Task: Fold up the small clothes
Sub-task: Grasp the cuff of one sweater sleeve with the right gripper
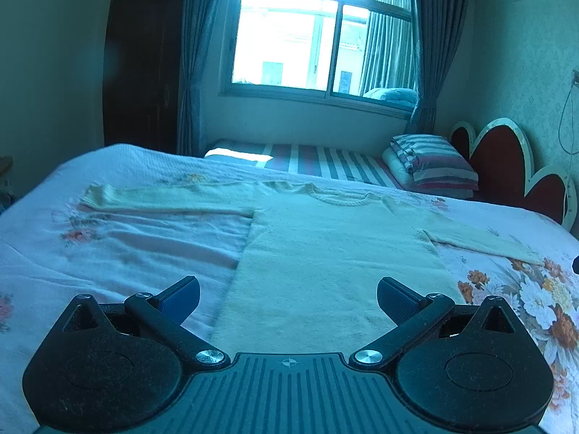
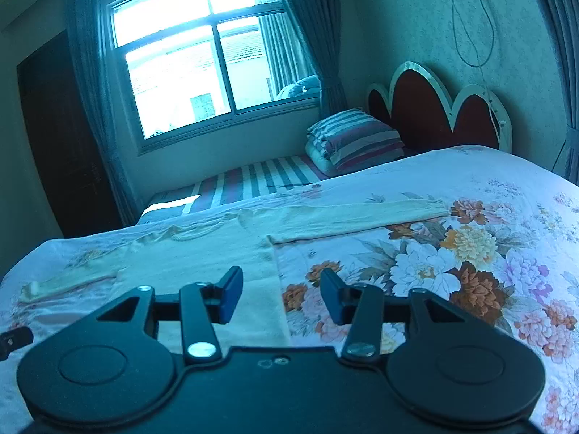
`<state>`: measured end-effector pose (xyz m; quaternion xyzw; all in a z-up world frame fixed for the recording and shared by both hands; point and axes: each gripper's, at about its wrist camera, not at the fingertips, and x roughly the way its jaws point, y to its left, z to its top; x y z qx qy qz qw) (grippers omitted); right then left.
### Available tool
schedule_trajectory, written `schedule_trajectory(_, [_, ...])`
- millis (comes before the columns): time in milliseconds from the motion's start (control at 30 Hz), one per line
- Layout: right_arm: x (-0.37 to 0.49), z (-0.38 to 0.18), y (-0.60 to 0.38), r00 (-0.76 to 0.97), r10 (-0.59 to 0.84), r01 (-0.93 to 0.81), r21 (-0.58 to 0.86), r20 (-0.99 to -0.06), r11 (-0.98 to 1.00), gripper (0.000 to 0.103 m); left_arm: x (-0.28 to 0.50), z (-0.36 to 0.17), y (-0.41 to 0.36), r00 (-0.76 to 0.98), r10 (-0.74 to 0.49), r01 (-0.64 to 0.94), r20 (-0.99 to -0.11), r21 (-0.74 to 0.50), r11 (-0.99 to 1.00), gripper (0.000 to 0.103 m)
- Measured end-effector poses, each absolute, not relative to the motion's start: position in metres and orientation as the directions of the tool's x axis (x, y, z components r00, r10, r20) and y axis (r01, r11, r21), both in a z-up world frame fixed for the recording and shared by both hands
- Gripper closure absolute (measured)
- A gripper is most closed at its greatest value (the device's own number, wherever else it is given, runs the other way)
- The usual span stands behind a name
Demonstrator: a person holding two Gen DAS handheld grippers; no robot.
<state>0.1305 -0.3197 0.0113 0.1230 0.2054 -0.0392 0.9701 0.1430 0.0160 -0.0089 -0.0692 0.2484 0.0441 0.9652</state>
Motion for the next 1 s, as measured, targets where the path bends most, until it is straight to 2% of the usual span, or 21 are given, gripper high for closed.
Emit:
schedule_trajectory(267, [0.243,-0.029,-0.430,0.886,-0.113,0.293,0.351,-0.450,0.889,0.074,0.230,-0.037,0.019,0.847,0.123,-0.203,-0.516,-0.101,0.974,0.000])
schedule_trajectory(367, [0.291,-0.053,-0.477,0.865,-0.153,0.366,0.392,-0.478,0.844,0.077,0.271,-0.050,0.013,0.825,0.157,-0.226,-0.543,-0.061,0.972,0.000])
schedule_trajectory(467, [0.333,-0.079,-0.522,0.846,-0.170,0.421,0.437,-0.506,0.795,0.078,0.312,-0.063,0.005,0.793,0.202,-0.255,-0.575,-0.013,0.967,0.000])
schedule_trajectory(533, [0.355,-0.100,-0.553,0.850,-0.139,0.433,0.524,-0.507,0.734,0.078,0.332,-0.070,-0.001,0.780,0.219,-0.265,-0.586,0.008,0.964,0.000])
schedule_trajectory(667, [0.376,-0.144,-0.596,0.834,-0.125,0.493,0.624,-0.537,0.607,0.077,0.364,-0.082,-0.010,0.754,0.241,-0.289,-0.611,0.021,0.957,0.000])
schedule_trajectory(733, [0.381,-0.158,-0.604,0.835,-0.116,0.491,0.634,-0.537,0.598,0.083,0.375,-0.087,-0.011,0.742,0.253,-0.311,-0.621,0.015,0.950,0.000])
schedule_trajectory(1000, [0.398,-0.170,-0.607,0.868,-0.126,0.457,0.675,-0.480,0.579,0.084,0.389,-0.098,-0.007,0.726,0.272,-0.345,-0.631,0.008,0.939,0.000])
